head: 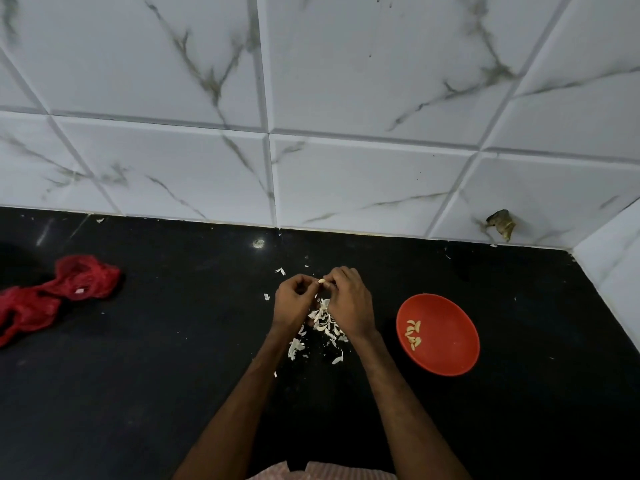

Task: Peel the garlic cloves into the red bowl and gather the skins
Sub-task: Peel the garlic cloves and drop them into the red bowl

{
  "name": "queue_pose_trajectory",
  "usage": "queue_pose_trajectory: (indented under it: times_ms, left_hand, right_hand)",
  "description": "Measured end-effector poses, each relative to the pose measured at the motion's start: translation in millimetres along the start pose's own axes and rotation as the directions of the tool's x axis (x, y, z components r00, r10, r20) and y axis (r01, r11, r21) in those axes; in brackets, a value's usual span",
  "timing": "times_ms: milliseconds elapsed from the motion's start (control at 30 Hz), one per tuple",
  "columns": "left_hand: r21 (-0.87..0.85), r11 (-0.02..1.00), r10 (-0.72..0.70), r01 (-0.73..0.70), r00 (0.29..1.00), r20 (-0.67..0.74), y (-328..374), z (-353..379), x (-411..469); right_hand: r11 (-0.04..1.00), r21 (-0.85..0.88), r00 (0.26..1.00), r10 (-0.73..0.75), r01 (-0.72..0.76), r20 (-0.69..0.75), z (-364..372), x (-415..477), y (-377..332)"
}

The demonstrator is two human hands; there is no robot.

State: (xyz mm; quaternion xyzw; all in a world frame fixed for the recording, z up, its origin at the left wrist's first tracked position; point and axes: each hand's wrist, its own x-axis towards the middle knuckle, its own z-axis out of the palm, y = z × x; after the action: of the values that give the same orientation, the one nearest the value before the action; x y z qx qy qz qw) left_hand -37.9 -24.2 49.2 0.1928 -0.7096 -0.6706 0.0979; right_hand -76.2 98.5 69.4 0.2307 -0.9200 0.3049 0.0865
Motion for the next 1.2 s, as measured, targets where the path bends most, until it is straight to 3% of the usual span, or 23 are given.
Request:
queue_pose_trajectory:
  times_ms: [167,567,833,1033,1200]
  left_hand:
    - [0.021,1.0,-0.002,0.001,0.999,0.036,-2,-2,1]
    - [-0.056,0.998,0.024,-0.022,0.999,0.045,7,0,0]
    - [-0.039,0.999,0.009,-0.007,0.999,0.036,6,-1,-1]
    - [-0.051,0.999,-0.002,0.008,0.994,0.113,7,-1,-2]
    - [-0.065,0.998,0.02,-0.014,0.996,0.092,9,0,-2]
  right_hand:
    - [0.997,-0.077,0.999,-0.026,0.029,0.036,-1,0,2]
    - [0.978,0.184,0.995,0.101,-0.101,0.009,-1,2,0]
    - [0.99,0.133,0.999,0.034,-0.037,0.022,-1,2,1]
    - [0.988,0.152,0.998,0.034,-0.042,0.056,1,2,1]
    - [0.978,0.205,0.999,0.022,-0.029,0.037,-1,5,-3]
